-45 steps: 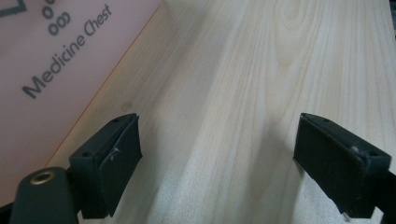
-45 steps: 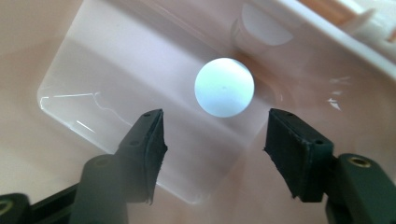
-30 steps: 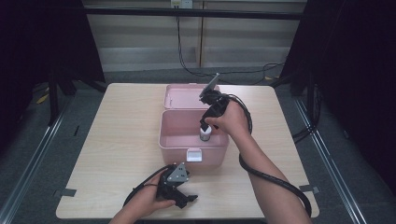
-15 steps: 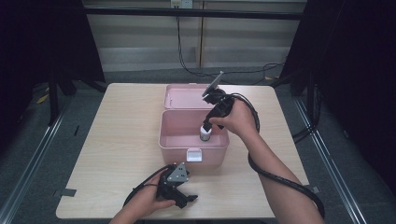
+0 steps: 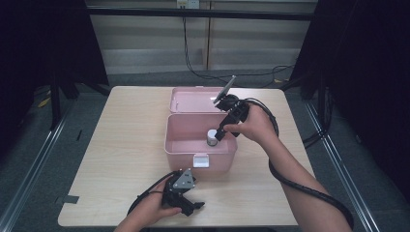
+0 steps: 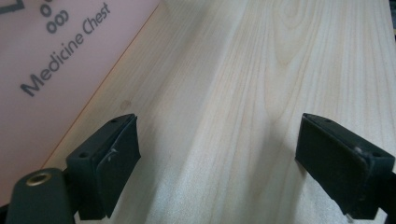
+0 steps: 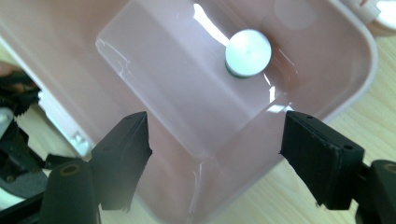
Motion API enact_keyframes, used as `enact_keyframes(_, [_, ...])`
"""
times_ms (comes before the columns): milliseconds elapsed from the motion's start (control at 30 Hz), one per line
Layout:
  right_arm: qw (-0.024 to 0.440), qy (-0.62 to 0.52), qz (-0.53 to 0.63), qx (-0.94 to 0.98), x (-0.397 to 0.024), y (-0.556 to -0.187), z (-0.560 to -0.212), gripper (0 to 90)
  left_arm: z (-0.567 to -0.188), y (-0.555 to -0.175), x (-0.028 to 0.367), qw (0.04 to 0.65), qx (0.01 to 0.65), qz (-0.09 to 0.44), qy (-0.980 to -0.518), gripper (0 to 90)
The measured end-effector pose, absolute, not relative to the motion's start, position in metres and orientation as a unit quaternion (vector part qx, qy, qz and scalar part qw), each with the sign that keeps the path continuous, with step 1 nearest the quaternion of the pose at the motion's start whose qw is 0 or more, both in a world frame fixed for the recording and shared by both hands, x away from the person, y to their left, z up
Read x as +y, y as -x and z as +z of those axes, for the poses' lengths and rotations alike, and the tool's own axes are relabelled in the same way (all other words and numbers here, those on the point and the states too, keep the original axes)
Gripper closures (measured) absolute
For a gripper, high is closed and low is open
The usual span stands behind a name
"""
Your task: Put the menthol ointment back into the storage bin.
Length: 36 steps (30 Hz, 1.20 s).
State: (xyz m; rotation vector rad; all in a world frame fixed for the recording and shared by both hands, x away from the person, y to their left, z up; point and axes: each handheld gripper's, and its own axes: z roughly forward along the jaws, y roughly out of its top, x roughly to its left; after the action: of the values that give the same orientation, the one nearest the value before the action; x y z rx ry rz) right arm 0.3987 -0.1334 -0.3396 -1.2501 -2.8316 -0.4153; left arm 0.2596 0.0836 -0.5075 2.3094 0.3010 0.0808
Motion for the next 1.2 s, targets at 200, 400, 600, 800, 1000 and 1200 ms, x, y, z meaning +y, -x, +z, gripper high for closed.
enact_keyframes(200, [0.014, 0.383, -0.124, -0.915, -0.143, -0.392, -0.330, 21.5, -0.507, -0.260, 0.084, 0.394, 0.119, 0.032, -0.911, 12.9])
enact_keyframes(400, [0.002, 0.373, -0.116, -0.921, -0.153, -0.386, -0.316, 21.4, -0.507, -0.260, 0.084, 0.394, 0.119, 0.032, -0.911, 12.9])
enact_keyframes(600, [-0.005, 0.365, -0.112, -0.924, -0.164, -0.379, -0.306, 21.0, -0.507, -0.260, 0.084, 0.394, 0.119, 0.032, -0.911, 12.9])
enact_keyframes(800, [-0.002, 0.357, -0.104, -0.928, -0.173, -0.372, -0.306, 20.9, -0.507, -0.259, 0.084, 0.393, 0.120, 0.033, -0.911, 12.9])
enact_keyframes(1000, [-0.002, 0.355, -0.100, -0.929, -0.186, -0.366, -0.308, 21.1, -0.507, -0.259, 0.084, 0.394, 0.120, 0.033, -0.911, 12.9])
enact_keyframes(1200, [0.003, 0.359, -0.106, -0.927, -0.207, -0.359, -0.315, 20.9, -0.507, -0.260, 0.084, 0.394, 0.120, 0.033, -0.911, 12.9])
